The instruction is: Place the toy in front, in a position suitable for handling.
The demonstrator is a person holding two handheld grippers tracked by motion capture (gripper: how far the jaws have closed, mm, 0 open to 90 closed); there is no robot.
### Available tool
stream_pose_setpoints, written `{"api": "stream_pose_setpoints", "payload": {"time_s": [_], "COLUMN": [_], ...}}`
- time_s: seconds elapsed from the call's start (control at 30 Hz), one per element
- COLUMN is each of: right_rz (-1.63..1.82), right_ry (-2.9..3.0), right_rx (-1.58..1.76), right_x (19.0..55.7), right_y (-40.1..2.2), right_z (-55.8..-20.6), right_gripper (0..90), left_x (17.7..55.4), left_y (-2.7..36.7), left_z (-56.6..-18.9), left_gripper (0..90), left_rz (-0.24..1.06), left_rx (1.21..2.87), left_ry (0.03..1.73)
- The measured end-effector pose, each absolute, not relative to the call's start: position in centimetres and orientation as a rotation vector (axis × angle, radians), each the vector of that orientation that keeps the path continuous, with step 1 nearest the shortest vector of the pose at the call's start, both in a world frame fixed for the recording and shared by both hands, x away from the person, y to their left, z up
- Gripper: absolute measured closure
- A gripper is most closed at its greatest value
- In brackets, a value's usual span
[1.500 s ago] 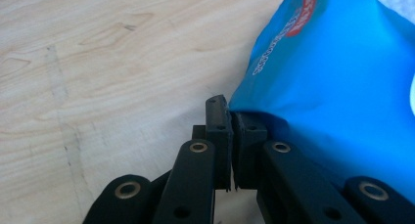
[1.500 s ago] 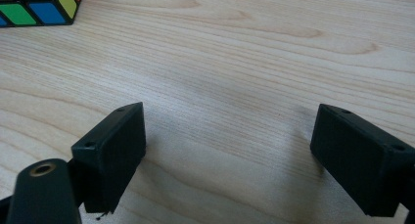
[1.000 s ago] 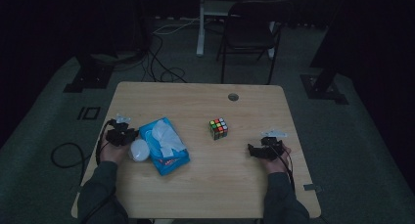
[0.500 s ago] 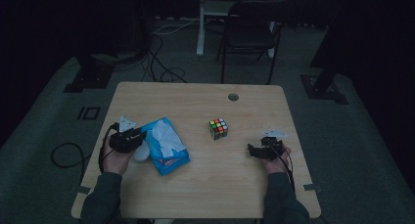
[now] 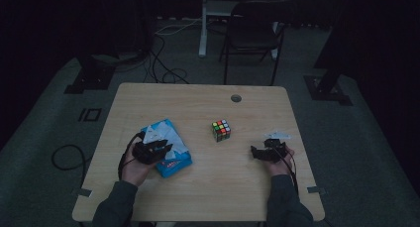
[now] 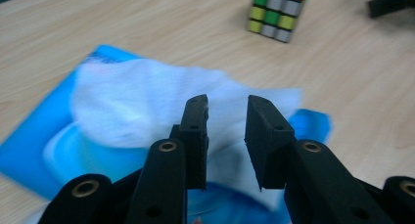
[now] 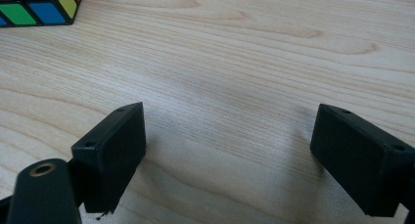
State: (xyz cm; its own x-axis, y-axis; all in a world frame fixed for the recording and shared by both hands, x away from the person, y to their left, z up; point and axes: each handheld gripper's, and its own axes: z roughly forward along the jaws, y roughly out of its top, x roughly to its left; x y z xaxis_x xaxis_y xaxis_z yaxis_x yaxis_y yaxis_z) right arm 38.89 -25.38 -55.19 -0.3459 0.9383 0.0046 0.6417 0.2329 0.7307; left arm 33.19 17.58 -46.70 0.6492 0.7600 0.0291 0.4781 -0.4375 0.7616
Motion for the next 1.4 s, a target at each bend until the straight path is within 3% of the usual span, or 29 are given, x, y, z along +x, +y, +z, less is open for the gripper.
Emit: {"api": "stream_pose_setpoints", "payload": {"time_s": [0.4,0.7,0.9,1.4], "right_rz": [0.904,0.904,0.905,0.907], "right_ry": [2.073,2.073,2.073,2.076], "right_rx": [1.448,1.449,1.448,1.443], "right_x": [38.9,38.9,38.9,38.9], "right_y": [-25.4,-25.4,-25.4,-25.4], "right_z": [-55.2,-55.2,-55.2,-55.2], "right_gripper": [13.2,13.1,13.2,13.2], "left_x": [32.0,32.4,32.2,31.5], "left_y": [13.3,11.2,11.7,17.3], "left_z": [-47.7,-48.9,-49.2,-49.4], "left_gripper": [73.2,75.8,85.7,85.1], "left_rz": [0.400,0.462,0.511,0.573], "left_rx": [2.198,2.283,2.297,2.231], "left_ry": [0.819,0.833,0.831,0.971]}}
